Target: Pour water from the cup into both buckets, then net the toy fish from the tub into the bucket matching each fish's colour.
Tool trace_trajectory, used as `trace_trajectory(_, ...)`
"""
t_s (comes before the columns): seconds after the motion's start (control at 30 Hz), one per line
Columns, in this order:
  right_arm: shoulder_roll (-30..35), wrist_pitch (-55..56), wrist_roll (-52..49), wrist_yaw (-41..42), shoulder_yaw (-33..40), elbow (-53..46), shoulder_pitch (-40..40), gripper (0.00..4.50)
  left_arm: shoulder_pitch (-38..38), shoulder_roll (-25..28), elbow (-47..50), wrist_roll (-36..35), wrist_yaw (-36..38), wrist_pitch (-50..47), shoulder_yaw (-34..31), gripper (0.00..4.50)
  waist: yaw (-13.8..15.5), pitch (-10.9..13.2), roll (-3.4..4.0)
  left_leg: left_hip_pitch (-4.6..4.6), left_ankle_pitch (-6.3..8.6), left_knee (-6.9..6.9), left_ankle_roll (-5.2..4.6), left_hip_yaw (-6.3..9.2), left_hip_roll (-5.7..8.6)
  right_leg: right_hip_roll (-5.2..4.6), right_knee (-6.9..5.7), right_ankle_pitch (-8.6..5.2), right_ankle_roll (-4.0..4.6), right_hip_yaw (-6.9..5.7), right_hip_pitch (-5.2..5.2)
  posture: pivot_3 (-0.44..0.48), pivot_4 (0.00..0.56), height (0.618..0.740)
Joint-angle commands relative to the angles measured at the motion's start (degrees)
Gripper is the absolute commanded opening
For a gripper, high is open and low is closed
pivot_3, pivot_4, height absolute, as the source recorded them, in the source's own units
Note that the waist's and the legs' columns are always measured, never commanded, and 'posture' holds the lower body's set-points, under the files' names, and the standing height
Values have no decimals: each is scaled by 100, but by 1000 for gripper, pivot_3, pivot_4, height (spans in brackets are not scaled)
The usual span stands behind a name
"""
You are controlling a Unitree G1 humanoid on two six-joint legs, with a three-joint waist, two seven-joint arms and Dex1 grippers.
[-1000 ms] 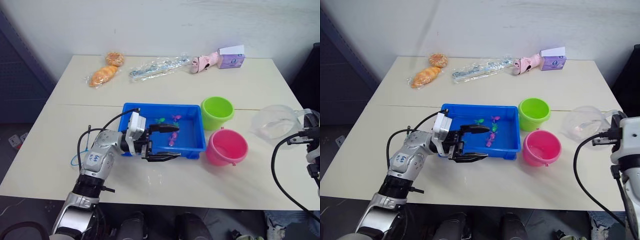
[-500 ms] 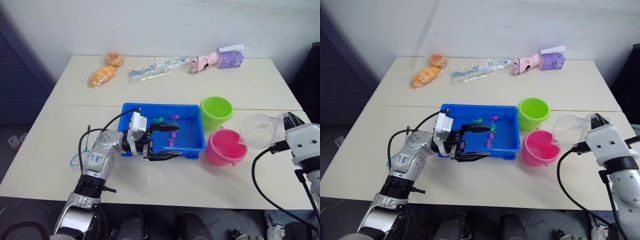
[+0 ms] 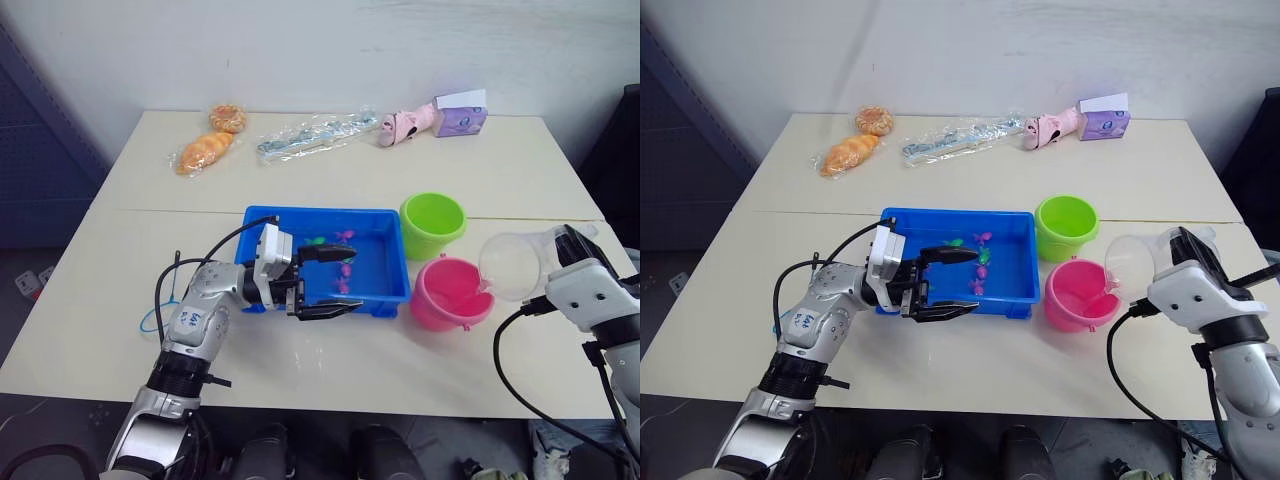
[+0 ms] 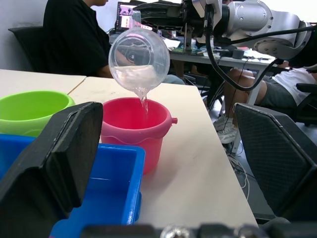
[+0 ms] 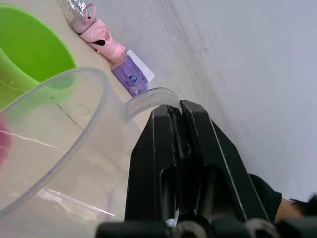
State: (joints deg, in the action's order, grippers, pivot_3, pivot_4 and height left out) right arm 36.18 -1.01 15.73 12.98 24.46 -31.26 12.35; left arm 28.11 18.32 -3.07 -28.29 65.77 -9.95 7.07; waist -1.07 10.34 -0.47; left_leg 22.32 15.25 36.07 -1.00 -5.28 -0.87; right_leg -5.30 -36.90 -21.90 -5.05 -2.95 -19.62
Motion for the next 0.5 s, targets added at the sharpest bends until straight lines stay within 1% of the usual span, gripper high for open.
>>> trace_trajectory(0.03,-36,155,241,-126,26,-117,-82,36,-54,26,201,-13,-27,73,-89,4500,0,0,0,0,0,0,0,0,0,0,0,0,0,0,0,0,150,740)
trace_trajectory(0.27,-97,244,307,-80,-41,-25,-193,36,-39,16,165,3,-51,116,-97,4500,0,0,0,0,-2,0,0,0,0,0,-1,0,0,0,0,0,150,740)
trace_trajectory(0.4,-179,225,154,-58,-16,3,-219,36,-56,32,174,1,-54,125,-107,4500,0,0,0,0,-2,1,0,0,0,0,-1,0,0,0,1,0,150,740)
trace_trajectory(0.5,-531,-51,-237,-148,110,-37,-301,36,-68,49,183,3,-71,123,-121,4500,-2,1,-1,0,-3,1,0,0,0,0,-1,0,0,0,0,0,150,740)
